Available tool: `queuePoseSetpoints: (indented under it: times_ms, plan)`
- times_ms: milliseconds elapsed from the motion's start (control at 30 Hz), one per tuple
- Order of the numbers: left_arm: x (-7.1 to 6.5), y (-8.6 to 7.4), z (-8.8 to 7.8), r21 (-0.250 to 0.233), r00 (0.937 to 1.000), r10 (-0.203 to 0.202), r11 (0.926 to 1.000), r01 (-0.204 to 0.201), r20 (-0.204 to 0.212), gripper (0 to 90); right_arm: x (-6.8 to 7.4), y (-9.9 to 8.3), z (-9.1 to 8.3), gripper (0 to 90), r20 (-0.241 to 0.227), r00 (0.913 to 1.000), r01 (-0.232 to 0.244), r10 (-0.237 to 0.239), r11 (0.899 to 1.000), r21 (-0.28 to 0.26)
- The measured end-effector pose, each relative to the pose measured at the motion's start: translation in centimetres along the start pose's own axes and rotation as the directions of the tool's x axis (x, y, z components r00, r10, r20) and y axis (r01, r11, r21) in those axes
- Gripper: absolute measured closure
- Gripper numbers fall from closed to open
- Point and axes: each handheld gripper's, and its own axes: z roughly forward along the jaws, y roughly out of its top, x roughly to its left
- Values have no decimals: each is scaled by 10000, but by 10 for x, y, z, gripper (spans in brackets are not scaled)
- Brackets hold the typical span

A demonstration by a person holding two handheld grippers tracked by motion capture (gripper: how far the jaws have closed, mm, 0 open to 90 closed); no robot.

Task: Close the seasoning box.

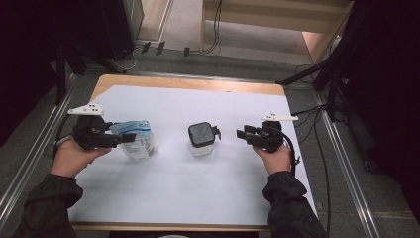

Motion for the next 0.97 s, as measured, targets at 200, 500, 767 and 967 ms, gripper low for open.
queuePoseSetpoints:
  times_ms: [200, 500, 767, 967]
  plan:
    - [5, -9, -2, 6, 9995, -189, 9998, 190, -241, 383, -8, -4, -6, 493, 342, 9994, 19, -14, 9999, -149]
    - [12, -21, -5, -41, 9982, -377, 9993, 376, -469, 370, -15, -8, -6, 484, 572, 9983, -94, 94, 10000, -1]
    - [19, -31, -8, -7, 9966, -606, 9982, 607, -558, 369, -19, -10, -5, 484, 725, 9972, -197, 192, 9998, 71]
    - [20, -34, -8, -62, 9955, -649, 9979, 647, -684, 368, -19, -10, -3, 485, 693, 9974, -191, 185, 9998, 85]
